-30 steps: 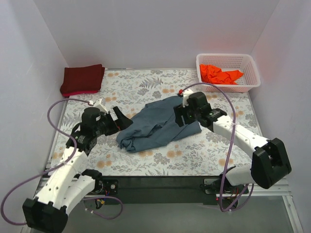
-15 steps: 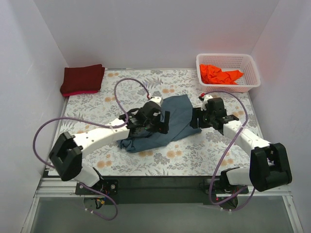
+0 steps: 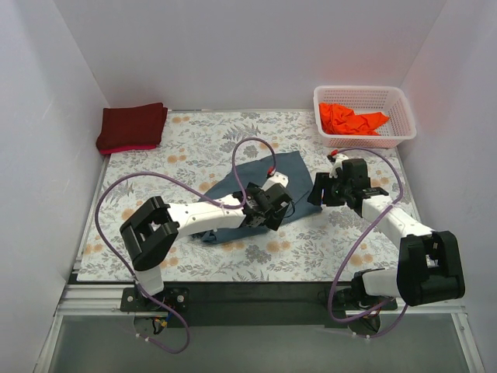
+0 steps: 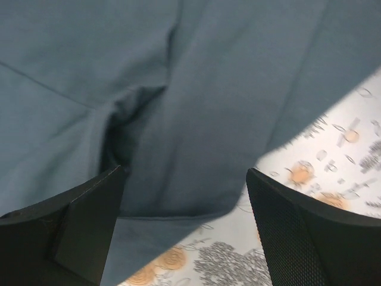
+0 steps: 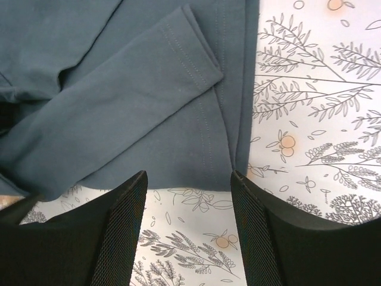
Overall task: Fold and stack the t-shirts
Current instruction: Flatten the tshirt out
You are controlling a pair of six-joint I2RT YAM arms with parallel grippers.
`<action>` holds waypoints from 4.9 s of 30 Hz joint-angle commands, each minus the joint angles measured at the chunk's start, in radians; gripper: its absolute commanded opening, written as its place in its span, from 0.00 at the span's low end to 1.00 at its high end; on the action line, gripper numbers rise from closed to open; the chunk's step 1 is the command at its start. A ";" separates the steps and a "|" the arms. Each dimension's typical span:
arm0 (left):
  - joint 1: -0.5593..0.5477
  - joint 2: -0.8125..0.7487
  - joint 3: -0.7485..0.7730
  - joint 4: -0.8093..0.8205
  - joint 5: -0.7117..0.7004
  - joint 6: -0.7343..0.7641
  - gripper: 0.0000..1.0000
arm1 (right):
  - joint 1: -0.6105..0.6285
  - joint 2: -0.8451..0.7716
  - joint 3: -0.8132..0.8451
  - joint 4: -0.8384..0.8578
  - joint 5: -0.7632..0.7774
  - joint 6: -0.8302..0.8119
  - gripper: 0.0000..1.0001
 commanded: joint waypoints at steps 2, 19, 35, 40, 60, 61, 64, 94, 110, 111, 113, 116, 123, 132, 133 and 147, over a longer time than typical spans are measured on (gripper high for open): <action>0.016 -0.063 0.023 -0.016 -0.205 0.043 0.82 | 0.000 0.007 -0.015 0.061 -0.090 -0.004 0.63; 0.103 -0.019 -0.067 0.034 -0.329 0.132 0.74 | 0.066 0.111 -0.026 0.080 -0.146 -0.012 0.59; 0.433 -0.183 -0.121 0.065 -0.263 0.186 0.17 | 0.069 0.159 -0.083 0.015 -0.040 0.023 0.29; 0.704 -0.202 -0.054 0.135 -0.187 0.281 0.13 | 0.067 0.168 -0.100 0.008 -0.021 0.037 0.25; 1.206 -0.244 -0.067 0.065 0.138 -0.086 0.75 | 0.076 -0.006 -0.084 -0.063 0.032 0.010 0.47; 1.206 -0.272 -0.072 0.060 0.155 -0.098 0.77 | 0.081 -0.025 -0.078 -0.064 0.035 0.010 0.53; 1.174 -0.401 -0.107 0.051 0.269 -0.129 0.82 | 0.113 -0.073 -0.055 -0.067 0.034 0.007 0.59; 0.206 0.198 0.278 -0.372 -0.275 -0.149 0.80 | 0.221 0.007 -0.077 0.008 0.032 -0.012 0.61; 0.195 0.061 0.198 -0.542 -0.464 -0.286 0.00 | 0.221 -0.005 -0.083 0.014 0.023 0.002 0.60; 0.198 0.030 0.187 -0.558 -0.469 -0.306 0.00 | 0.221 -0.007 -0.083 0.014 0.023 0.005 0.60; 0.201 -0.059 0.161 -0.628 -0.475 -0.395 0.00 | 0.221 -0.014 -0.080 0.012 0.023 0.010 0.60; 0.203 -0.180 0.138 -0.771 -0.497 -0.556 0.00 | 0.221 -0.027 -0.074 0.012 0.028 0.016 0.60; 0.215 -0.516 0.019 -0.855 -0.431 -0.715 0.00 | 0.221 -0.007 -0.002 0.014 0.028 0.008 0.60; 0.224 -0.852 -0.098 -0.855 -0.352 -0.778 0.00 | 0.202 0.100 0.135 0.015 0.232 0.008 0.60; 0.224 -0.877 -0.101 -0.854 -0.349 -0.778 0.00 | 0.193 0.136 0.150 0.017 0.232 0.011 0.60; 0.224 -0.952 -0.187 -0.805 -0.293 -0.781 0.00 | 0.159 0.354 0.261 0.052 0.158 0.099 0.57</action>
